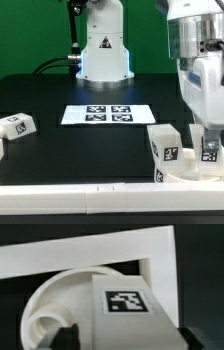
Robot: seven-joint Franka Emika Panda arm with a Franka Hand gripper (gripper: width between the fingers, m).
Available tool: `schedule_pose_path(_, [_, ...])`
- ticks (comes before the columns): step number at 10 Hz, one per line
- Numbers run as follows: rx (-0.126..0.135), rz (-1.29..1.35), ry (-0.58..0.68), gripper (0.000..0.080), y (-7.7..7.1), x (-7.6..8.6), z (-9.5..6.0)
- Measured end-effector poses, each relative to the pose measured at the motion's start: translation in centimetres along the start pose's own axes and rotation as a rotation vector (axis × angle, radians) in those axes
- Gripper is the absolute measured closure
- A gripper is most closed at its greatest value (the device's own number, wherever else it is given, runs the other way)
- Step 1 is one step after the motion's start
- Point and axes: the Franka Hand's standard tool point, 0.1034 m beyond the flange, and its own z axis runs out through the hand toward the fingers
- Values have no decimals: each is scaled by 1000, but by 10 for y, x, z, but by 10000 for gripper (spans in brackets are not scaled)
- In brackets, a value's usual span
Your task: Assemble stool
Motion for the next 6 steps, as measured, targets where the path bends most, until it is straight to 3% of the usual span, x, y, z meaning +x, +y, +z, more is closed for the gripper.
schedule_pose_path(1, [0, -3, 0, 212, 0, 0, 0])
schedule_pose_path(2, [0, -50, 0, 169, 0, 0, 0])
schedule_pose_path(4, [-36, -303, -26, 153, 3, -7, -15])
schedule_pose_path(6, [-47, -613, -56, 151, 2, -9, -29])
